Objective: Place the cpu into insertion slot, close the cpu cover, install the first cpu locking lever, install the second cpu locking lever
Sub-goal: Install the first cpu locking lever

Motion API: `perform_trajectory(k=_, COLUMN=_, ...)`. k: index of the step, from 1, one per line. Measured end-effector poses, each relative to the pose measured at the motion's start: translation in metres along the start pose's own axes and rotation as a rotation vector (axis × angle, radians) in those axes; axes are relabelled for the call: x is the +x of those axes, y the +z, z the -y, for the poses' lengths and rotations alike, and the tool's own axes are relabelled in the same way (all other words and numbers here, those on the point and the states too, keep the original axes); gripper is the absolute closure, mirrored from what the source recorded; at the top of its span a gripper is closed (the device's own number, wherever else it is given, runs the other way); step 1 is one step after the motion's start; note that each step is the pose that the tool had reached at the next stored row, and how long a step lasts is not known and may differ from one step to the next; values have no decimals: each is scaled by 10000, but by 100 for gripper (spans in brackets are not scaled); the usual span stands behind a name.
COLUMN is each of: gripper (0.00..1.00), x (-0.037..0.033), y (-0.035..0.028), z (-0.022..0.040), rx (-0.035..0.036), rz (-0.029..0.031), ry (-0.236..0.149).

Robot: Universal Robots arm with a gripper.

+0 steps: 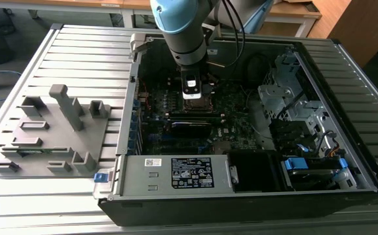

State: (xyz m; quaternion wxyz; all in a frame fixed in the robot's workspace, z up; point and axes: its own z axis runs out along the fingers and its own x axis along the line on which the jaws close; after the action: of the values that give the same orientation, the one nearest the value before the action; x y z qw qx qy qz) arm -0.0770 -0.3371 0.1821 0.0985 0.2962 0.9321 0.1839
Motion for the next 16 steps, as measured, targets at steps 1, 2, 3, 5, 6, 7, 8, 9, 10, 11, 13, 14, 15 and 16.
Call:
perform_trajectory(k=1, gripper=89, x=0, y=-6, z=-3, rx=-6, rz=0, ry=1)
perform_trajectory(k=2, gripper=89, x=-1, y=-14, z=-10, rx=-18, rz=-1, ry=1)
perform_trajectory(k=3, gripper=89, x=-3, y=-30, z=-16, rx=-18, rz=-1, ry=1)
perform_trajectory(k=5, gripper=89, x=-4, y=-55, z=-25, rx=-6, rz=-2, ry=1)
perform_trajectory(k=6, gripper=89, x=-5, y=-63, z=-28, rx=-6, rz=-2, ry=2)
perform_trajectory(k=7, gripper=89, x=-6, y=-70, z=-31, rx=-8, rz=-4, ry=3)
perform_trajectory(k=8, gripper=89, x=-6, y=-72, z=-32, rx=-16, rz=-8, ry=5)
perform_trajectory(k=9, gripper=89, x=-7, y=-72, z=-31, rx=-28, rz=-16, ry=8)
perform_trajectory(k=10, gripper=89, x=-10, y=-73, z=-28, rx=-39, rz=-22, ry=11)
perform_trajectory(k=11, gripper=89, x=-17, y=-77, z=-18, rx=-46, rz=-28, ry=15)
perform_trajectory(k=13, gripper=89, x=-36, y=-87, z=7, rx=-59, rz=-38, ry=22)
perform_trajectory(k=14, gripper=89, x=-45, y=-91, z=19, rx=-68, rz=-44, ry=25)
perform_trajectory(k=15, gripper=89, x=-51, y=-93, z=26, rx=-77, rz=-48, ry=27)
perform_trajectory(k=16, gripper=89, x=-51, y=-94, z=27, rx=-95, rz=-59, ry=35)
